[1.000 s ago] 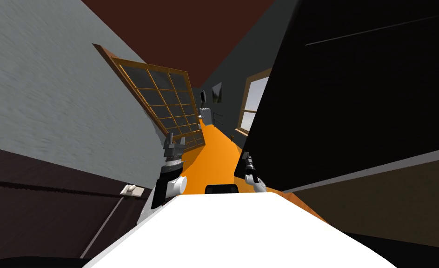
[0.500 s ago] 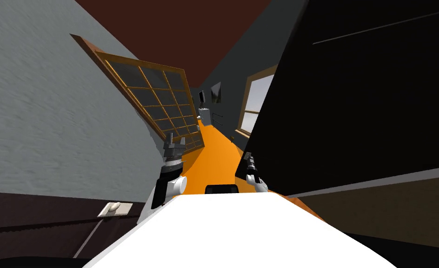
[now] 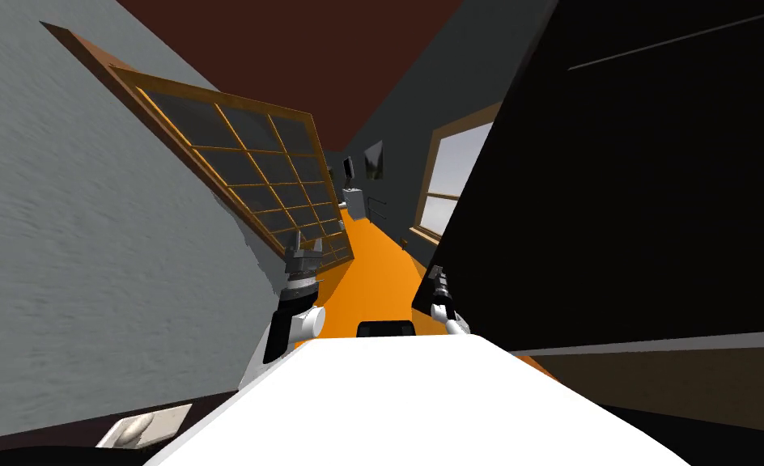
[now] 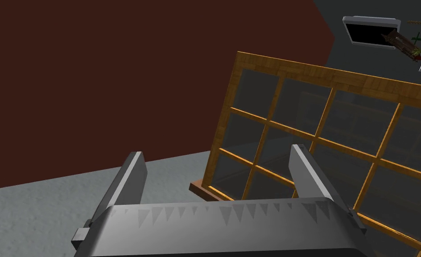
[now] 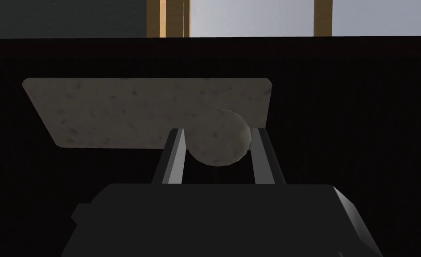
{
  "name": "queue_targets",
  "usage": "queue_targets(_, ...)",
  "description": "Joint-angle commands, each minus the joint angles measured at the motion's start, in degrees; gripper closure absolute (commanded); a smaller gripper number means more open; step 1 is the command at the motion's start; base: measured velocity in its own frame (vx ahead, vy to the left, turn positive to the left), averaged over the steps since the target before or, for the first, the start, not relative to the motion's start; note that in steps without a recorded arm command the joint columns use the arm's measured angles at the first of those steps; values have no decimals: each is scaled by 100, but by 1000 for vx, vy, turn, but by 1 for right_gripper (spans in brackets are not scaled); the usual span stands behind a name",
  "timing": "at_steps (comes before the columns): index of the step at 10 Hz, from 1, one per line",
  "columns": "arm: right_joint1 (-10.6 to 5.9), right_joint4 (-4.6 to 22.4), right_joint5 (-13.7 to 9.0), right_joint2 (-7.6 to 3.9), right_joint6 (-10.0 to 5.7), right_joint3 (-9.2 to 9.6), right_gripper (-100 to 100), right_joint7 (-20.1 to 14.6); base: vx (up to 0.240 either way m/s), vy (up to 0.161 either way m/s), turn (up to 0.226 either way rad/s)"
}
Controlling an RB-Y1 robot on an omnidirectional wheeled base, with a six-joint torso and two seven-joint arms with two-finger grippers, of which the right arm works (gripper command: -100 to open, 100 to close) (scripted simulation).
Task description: Push the door open
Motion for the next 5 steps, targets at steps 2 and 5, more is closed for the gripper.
queue_targets(2, 2, -38, -104, -36, -2, -192, 100, 64, 212, 36, -65)
queue_targets(5, 21, -12, -137, -31, 16, -254, 100, 83, 171, 29, -45)
